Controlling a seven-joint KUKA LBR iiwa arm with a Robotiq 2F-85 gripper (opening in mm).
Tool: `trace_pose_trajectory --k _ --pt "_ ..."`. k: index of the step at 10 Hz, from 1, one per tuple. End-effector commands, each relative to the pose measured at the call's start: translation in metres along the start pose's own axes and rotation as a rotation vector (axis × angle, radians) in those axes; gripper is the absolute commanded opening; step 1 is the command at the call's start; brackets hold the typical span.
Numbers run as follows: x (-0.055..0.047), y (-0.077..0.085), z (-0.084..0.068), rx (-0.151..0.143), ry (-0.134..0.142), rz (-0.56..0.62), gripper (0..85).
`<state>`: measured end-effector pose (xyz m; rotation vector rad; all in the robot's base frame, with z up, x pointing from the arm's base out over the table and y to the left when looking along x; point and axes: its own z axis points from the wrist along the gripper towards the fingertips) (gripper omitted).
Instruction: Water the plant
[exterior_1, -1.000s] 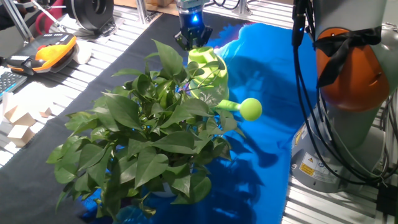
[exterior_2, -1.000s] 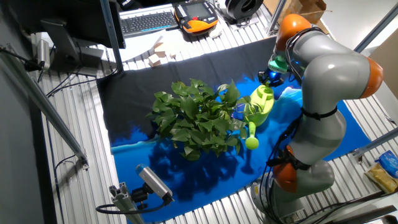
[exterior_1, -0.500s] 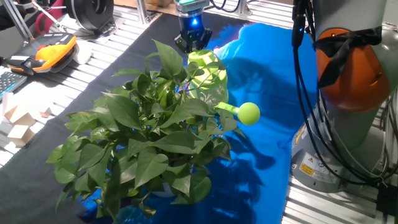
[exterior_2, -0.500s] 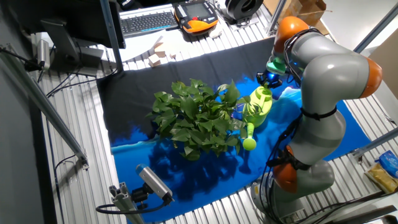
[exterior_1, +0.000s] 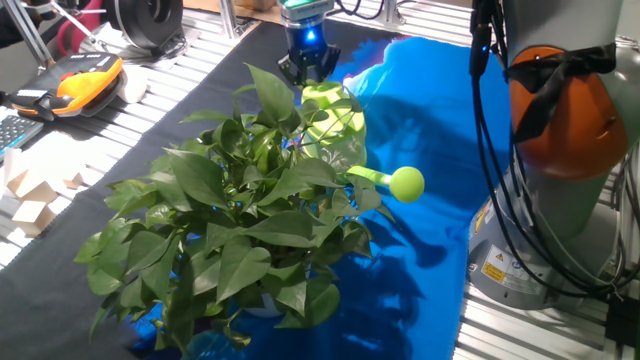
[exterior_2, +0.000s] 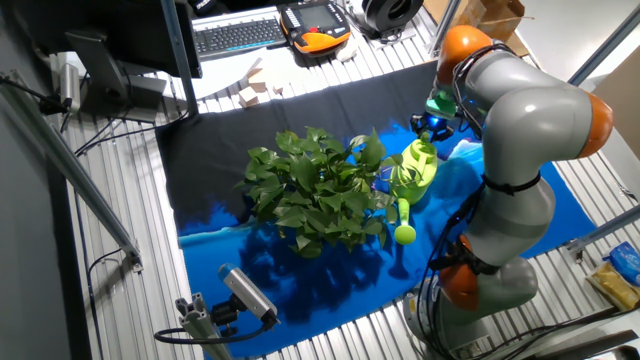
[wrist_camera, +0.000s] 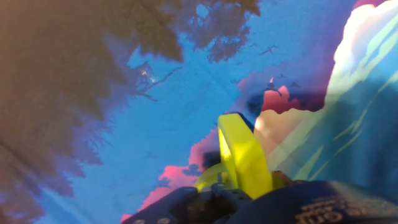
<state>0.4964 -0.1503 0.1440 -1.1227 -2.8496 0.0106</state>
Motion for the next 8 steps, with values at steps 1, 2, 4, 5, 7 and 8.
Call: trace_pose_trajectory --k 1,2,4,5,7,8 --pt "-0.002 0.0 -0.004 -0.003 0.004 0.001 51.0" --pt "-0.005 -0.002 -0.009 0.016 -0.011 -0.01 51.0" --pt "-0.008 -0.01 -0.035 -0.017 0.008 -0.022 51.0" --pt "-0.007 -0.018 -0.056 -0.002 -0.007 -0.037 51.0" --pt "-0.006 -0.03 -0.085 -0.018 -0.008 -0.051 34.0" --pt "-0.004 -0.037 -0.095 -0.02 -0.02 -0.066 34.0"
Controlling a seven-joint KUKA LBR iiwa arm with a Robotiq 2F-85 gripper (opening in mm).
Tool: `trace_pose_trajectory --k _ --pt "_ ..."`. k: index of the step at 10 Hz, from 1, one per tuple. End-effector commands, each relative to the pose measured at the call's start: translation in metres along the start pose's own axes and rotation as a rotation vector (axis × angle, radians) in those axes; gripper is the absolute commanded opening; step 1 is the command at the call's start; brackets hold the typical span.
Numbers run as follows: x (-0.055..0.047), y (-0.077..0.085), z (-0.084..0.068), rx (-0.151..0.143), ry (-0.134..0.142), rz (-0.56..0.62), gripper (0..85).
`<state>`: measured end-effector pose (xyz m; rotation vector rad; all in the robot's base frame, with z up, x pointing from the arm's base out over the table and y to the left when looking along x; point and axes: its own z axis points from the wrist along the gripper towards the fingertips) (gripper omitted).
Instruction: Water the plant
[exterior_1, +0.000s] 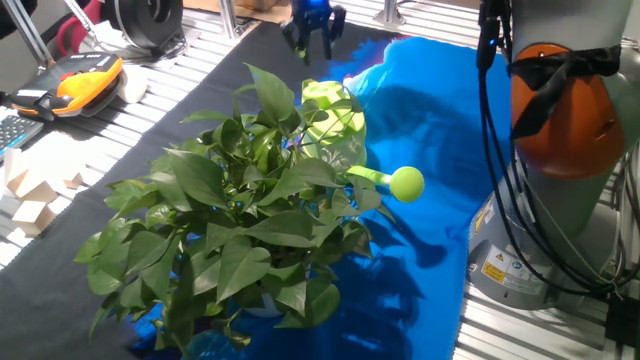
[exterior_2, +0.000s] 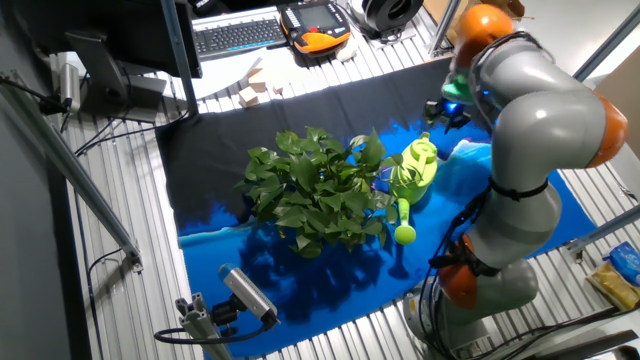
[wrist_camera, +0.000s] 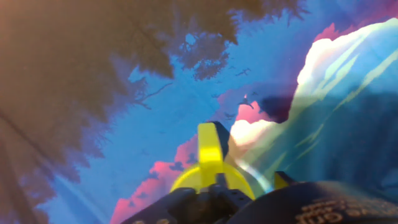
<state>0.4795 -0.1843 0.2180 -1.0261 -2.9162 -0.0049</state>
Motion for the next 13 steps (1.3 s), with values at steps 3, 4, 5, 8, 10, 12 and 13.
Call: trace_pose_trajectory --k 3,4,5,8,10,12,13 --pt "0.007 -0.022 -0.048 -0.002 -0.014 -0.022 0.0" --pt "0.01 -0.031 -0.054 -0.026 0.003 -0.027 0.0" --pt "0.017 -0.036 -0.058 -0.035 0.006 -0.033 0.0" --pt "0.039 -0.038 -0.061 0.009 -0.047 -0.074 0.0" --pt "0.046 -0.03 -0.055 0.007 -0.033 -0.106 0.0" --pt "0.049 -0.026 -0.053 -0.009 -0.014 -0.125 0.0" --pt "0.047 -0.025 -0.052 -0.021 -0.01 -0.133 0.0"
